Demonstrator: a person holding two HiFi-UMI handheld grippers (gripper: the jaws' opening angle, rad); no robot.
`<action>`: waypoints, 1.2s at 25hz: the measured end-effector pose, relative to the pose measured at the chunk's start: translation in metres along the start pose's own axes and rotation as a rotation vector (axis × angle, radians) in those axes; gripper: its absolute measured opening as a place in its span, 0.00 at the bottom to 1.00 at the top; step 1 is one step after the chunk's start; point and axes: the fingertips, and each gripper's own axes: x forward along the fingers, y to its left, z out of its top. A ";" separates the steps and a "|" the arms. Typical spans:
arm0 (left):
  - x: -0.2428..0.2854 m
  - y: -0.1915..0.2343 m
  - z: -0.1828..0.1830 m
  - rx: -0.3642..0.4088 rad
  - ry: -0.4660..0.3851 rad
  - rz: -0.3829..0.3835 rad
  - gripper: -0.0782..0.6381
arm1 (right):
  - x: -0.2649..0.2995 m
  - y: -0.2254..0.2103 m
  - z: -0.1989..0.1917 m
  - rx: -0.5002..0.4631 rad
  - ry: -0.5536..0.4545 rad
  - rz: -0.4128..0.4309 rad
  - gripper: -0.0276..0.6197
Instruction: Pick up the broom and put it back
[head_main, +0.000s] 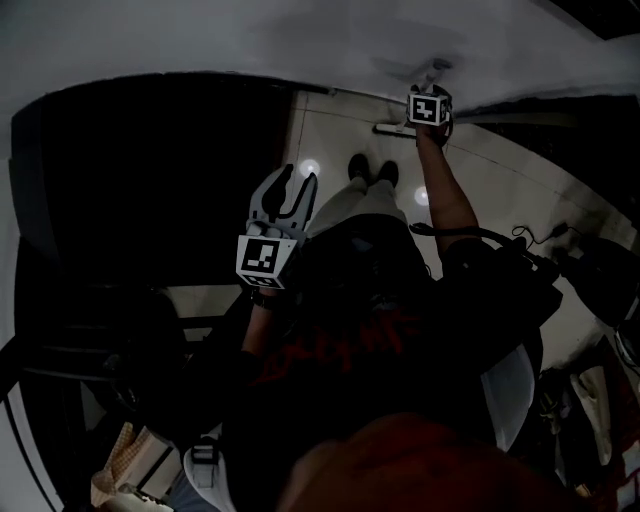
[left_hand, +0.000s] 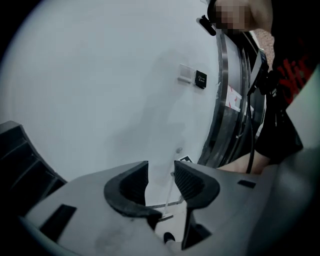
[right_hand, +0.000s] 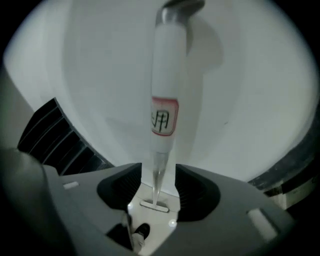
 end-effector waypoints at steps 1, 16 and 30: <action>-0.006 0.004 -0.004 -0.008 0.007 0.012 0.34 | 0.010 0.002 0.001 -0.025 0.010 -0.007 0.36; 0.019 0.009 0.034 -0.021 -0.101 -0.136 0.34 | -0.149 0.089 -0.036 -0.182 -0.205 0.077 0.18; 0.067 -0.020 0.099 -0.027 -0.221 -0.291 0.29 | -0.449 0.082 0.169 -0.087 -0.940 0.084 0.18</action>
